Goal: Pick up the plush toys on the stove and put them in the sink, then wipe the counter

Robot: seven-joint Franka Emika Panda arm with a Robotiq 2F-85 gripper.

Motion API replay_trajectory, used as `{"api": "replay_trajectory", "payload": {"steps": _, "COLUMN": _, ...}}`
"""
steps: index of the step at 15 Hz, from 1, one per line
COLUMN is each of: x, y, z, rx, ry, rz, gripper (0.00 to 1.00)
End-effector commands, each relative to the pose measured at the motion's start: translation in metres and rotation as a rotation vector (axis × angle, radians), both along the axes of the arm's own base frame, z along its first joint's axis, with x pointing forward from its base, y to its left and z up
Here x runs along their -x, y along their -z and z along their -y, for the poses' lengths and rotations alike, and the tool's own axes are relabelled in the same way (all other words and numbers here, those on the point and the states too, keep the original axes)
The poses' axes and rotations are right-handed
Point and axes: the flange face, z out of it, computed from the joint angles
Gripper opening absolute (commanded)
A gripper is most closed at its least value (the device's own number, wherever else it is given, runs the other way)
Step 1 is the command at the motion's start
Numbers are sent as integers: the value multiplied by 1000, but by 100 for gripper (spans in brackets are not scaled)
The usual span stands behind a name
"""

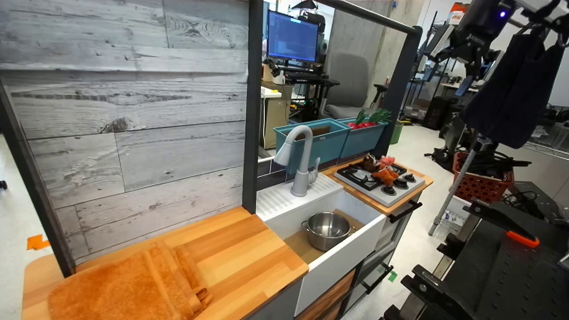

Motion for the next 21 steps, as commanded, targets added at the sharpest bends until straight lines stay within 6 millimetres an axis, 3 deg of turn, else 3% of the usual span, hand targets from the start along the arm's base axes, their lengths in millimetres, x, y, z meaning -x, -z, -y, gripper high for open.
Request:
{"api": "replay_trajectory", "payload": {"steps": 1, "x": -42, "y": 48, "z": 52, "rx": -24, "ry": 151, "rz": -43, "gripper": 100}}
{"api": "replay_trajectory", "payload": {"steps": 5, "x": -77, "y": 118, "z": 91, "rx": 52, "ry": 274, "rz": -57, "gripper": 100}}
{"api": "replay_trajectory", "payload": {"steps": 9, "x": -106, "y": 184, "z": 113, "rx": 120, "ry": 351, "rz": -94, "gripper": 100}}
{"api": "replay_trajectory", "payload": {"steps": 10, "x": -110, "y": 180, "z": 114, "rx": 91, "ry": 345, "rz": -97, "gripper": 100}}
{"api": "replay_trajectory", "payload": {"steps": 11, "x": -93, "y": 179, "z": 103, "rx": 101, "ry": 330, "rz": -101, "gripper": 100}}
{"api": "replay_trajectory", "payload": {"steps": 13, "x": -102, "y": 191, "z": 108, "rx": 107, "ry": 335, "rz": -97, "gripper": 100}}
{"api": "replay_trajectory", "payload": {"steps": 15, "x": -106, "y": 188, "z": 111, "rx": 108, "ry": 337, "rz": -90, "gripper": 100}}
{"api": "replay_trajectory", "payload": {"steps": 18, "x": -90, "y": 191, "z": 131, "rx": 251, "ry": 162, "rz": -163, "gripper": 100}}
{"api": "replay_trajectory", "payload": {"steps": 21, "x": -93, "y": 213, "z": 138, "rx": 276, "ry": 1, "rz": -204, "gripper": 100}}
